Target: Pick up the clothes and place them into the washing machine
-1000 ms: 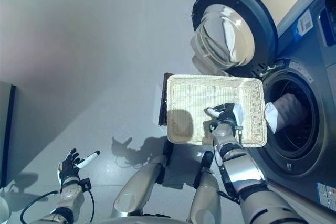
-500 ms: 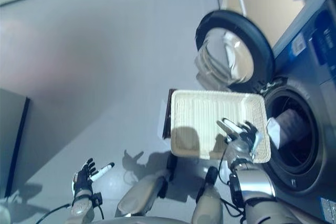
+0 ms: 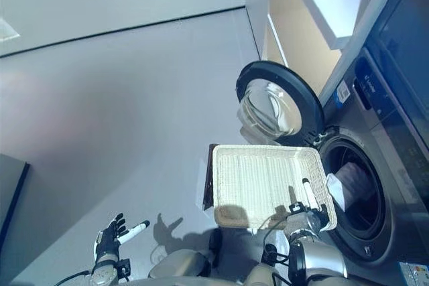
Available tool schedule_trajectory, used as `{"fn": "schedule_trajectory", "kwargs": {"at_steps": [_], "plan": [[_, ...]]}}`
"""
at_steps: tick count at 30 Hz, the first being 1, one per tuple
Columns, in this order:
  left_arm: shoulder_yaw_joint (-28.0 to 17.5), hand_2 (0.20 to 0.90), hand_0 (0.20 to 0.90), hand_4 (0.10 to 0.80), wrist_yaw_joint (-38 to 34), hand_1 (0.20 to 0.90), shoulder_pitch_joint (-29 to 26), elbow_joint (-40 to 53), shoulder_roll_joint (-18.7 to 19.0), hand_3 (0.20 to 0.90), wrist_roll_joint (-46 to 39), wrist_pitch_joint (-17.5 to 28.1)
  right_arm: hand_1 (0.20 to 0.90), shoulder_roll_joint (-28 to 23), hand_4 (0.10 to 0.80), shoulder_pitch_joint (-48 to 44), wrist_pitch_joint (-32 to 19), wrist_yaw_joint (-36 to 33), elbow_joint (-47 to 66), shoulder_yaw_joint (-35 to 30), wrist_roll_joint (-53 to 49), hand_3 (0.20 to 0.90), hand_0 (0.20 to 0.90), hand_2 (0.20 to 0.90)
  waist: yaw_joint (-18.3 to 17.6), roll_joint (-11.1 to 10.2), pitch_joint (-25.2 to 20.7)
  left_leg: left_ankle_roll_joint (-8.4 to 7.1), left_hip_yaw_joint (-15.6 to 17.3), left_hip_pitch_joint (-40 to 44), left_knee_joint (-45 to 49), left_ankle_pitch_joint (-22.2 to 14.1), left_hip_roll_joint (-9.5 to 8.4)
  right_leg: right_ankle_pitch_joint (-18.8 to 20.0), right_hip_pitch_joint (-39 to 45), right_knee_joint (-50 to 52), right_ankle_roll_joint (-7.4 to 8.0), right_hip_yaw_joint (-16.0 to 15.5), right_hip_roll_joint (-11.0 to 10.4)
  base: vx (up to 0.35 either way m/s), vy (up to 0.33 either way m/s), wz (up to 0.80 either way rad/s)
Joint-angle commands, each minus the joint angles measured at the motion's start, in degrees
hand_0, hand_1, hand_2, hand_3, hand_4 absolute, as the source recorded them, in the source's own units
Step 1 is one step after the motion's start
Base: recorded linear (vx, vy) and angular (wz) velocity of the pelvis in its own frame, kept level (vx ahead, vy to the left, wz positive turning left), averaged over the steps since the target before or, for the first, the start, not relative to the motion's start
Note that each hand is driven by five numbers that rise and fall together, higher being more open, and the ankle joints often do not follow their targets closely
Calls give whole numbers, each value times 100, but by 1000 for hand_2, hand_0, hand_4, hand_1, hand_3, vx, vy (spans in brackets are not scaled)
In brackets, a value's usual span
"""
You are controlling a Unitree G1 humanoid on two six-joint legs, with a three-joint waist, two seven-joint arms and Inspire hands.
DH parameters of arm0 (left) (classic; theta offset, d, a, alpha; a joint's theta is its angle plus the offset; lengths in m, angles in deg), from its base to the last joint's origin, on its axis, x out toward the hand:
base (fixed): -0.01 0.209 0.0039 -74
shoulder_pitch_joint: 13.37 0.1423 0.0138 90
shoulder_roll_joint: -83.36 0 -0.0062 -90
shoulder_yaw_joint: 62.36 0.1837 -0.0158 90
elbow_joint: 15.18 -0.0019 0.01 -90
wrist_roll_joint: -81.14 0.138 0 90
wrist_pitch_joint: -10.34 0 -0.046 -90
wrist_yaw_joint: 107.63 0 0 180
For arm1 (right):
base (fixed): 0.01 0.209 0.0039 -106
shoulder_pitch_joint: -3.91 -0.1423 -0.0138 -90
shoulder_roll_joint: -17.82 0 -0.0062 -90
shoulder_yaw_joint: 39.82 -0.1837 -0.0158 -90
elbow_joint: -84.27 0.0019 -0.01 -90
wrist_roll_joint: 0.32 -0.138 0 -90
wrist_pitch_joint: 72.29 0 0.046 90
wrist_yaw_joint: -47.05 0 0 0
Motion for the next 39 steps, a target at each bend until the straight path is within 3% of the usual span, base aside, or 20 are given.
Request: {"fn": "schedule_trajectory", "kwargs": {"at_steps": [1, 3, 4, 5, 7, 9, 11, 13, 16, 18, 20, 22, 25, 27, 28, 30, 34, 35, 37, 39], "plan": [[-13, 900, 900, 800, -88, 900, 37, -113, 172, 900, 20, 188, 900, -105, 800, -42, -409, 53, 427, -109, -52, 900, 900, 900, 48, 172, -24, -509, 176, 244, 121, -336, 44, 664, -659, -15, 105, -234, -49, 171, -157, -63], [12, 900, 900, 800, -46, 900, 26, -70, 159, 900, -87, 247, 900, -128, 800, 45, -350, 38, 465, -173, 21, 900, 900, 900, 21, 137, -52, -626, 187, 374, 116, -459, 168, 1011, -737, -768, 153, -380, -217, 187, -200, -62], [15, 900, 900, 800, -41, 900, 29, -72, 164, 900, -93, 250, 900, -124, 800, 51, -348, 37, 469, -176, 24, 900, 900, 900, 22, 145, -57, -630, 183, 374, 128, -471, 179, 1054, -690, -850, 155, -396, -199, 144, -207, -26], [35, 900, 900, 800, -12, 900, -15, -68, 178, 900, -216, 310, 900, -87, 800, 143, -342, 47, 523, -174, 13, 900, 900, 900, -47, 86, -55, -672, 90, 410, 193, -533, 233, 1123, -643, -959, 144, -92, -154, 115, -186, 4], [59, 900, 900, 800, -14, 900, 44, -122, 11, 900, -362, 319, 900, -18, 800, 286, -340, 23, 533, -189, 39, 900, 900, 900, 25, -88, -276, -733, 204, 547, 158, -604, 343, 1258, -354, -1187, 198, -231, -153, 185, -243, 29], [65, 900, 900, 800, -12, 900, 57, -124, 10, 900, -366, 321, 900, -18, 800, 301, -339, 20, 537, -185, 42, 900, 900, 900, 30, -82, -292, -737, 207, 557, 142, -604, 351, 1261, -344, -1205, 197, -233, -143, 110, -137, 20], [117, 900, 900, 800, 40, 900, 117, -231, -100, 900, -388, 288, 900, -24, 800, 442, -290, 9, 494, -210, 160, 900, 900, 900, 13, -126, -428, -817, 286, 653, 73, -574, 537, 1200, -157, -1244, 151, -291, 29, 137, -236, 14], [101, 900, 900, 800, 43, 900, 90, -417, -161, 900, -520, 250, 900, 60, 800, 560, -280, 12, 532, -159, 274, 900, 900, 900, -58, -200, -598, -992, 217, 670, 2, -421, 845, 964, 75, -1249, 38, -319, 267, 126, -353, 7], [63, 900, 900, 800, 33, 900, 65, -556, -165, 900, -533, 245, 900, 114, 800, 637, -287, 46, 523, -92, 305, 900, 900, 900, -69, -211, -668, -1069, 169, 664, 112, -334, 964, 845, 215, -1258, -33, -357, 403, 64, -208, -6], [-22, 900, 900, 800, 40, 900, 24, -577, -151, 900, -623, 255, 900, 205, 800, 712, -307, 94, 524, -71, 266, 900, 900, 900, 10, -266, -609, -1158, 48, 411, 1071, 70, 1080, 680, 457, -1190, -218, -322, 542, 41, -230, -2], [-37, 900, 900, 800, 37, 900, 26, -561, -154, 900, -647, 253, 900, 224, 800, 702, -322, 125, 494, -48, 232, 900, 900, 900, 37, -287, -546, -1156, -59, 240, 1535, 170, 1055, 660, 549, -1188, -285, -342, 556, 18, -155, 12], [-53, 900, 900, 800, 29, 900, 45, -676, -204, 900, -666, 229, 900, 273, 800, 671, -335, 116, 517, 65, 246, 900, 900, 900, 173, -291, -457, -1065, -396, -143, 1881, 379, 919, 535, 702, -1158, -353, -248, 577, 68, -61, -6], [-22, 900, 900, 800, -24, 900, 27, -878, -239, 900, -582, 146, 900, 312, 800, 602, -333, 99, 492, 246, 293, 900, 900, 900, 296, -300, -414, -1013, -532, -642, 1212, 304, 838, 386, 791, -1104, -292, -102, 583, 138, 53, -25], [-15, 900, 900, 800, -36, 900, 34, -908, -259, 900, -591, 135, 900, 336, 800, 589, -328, 105, 513, 313, 299, 900, 900, 900, 369, -261, -395, -1066, -540, -672, 775, 509, 854, 323, 828, -1068, -272, -14, 624, 163, 81, -62], [76, 900, 900, 800, -74, 900, 12, -996, -275, 900, -525, 101, 900, 377, 800, 565, -338, 84, 584, 416, 352, 900, 900, 900, 417, -97, -356, -1139, -490, -1003, 187, 907, 902, 243, 954, -1077, -235, 54, 710, 138, 67, -52], [139, 900, 900, 800, -96, 900, 18, -1082, -304, 900, -535, 93, 900, 412, 800, 558, -358, 60, 628, 499, 372, 900, 900, 900, 482, 30, -357, -1176, -347, -1055, -271, 1135, 862, 126, 1082, -1104, -222, 170, 753, 223, 131, -23], [111, 900, 900, 800, -136, 900, 45, -1151, -341, 900, -574, 114, 900, 490, 800, 572, -330, 91, 760, 590, 461, 900, 900, 900, 509, 197, -440, -1128, -454, -865, -272, 1121, 790, -88, 1193, -1005, -192, 425, 761, 166, 191, -73], [108, 900, 900, 800, -156, 900, 25, -1133, -315, 900, -655, 164, 900, 564, 800, 572, -328, 114, 841, 589, 429, 900, 900, 900, 506, 241, -482, -1090, -326, -834, -85, 996, 740, -187, 1219, -910, -151, 408, 599, 115, 171, -88], [81, 900, 900, 800, -152, 900, 33, -1107, -298, 900, -685, 177, 900, 595, 800, 584, -297, 119, 891, 611, 424, 900, 900, 900, 534, 238, -500, -1042, -212, -786, -35, 893, 706, -227, 1201, -815, -117, 443, 510, 131, 194, -57], [64, 900, 900, 800, -192, 900, 40, -1064, -294, 900, -785, 236, 900, 661, 800, 503, -259, 125, 917, 754, 486, 900, 900, 900, 652, 303, -470, -989, 50, -684, 84, 697, 701, -87, 978, -557, 2, 194, 229, 22, 219, -63]]}}
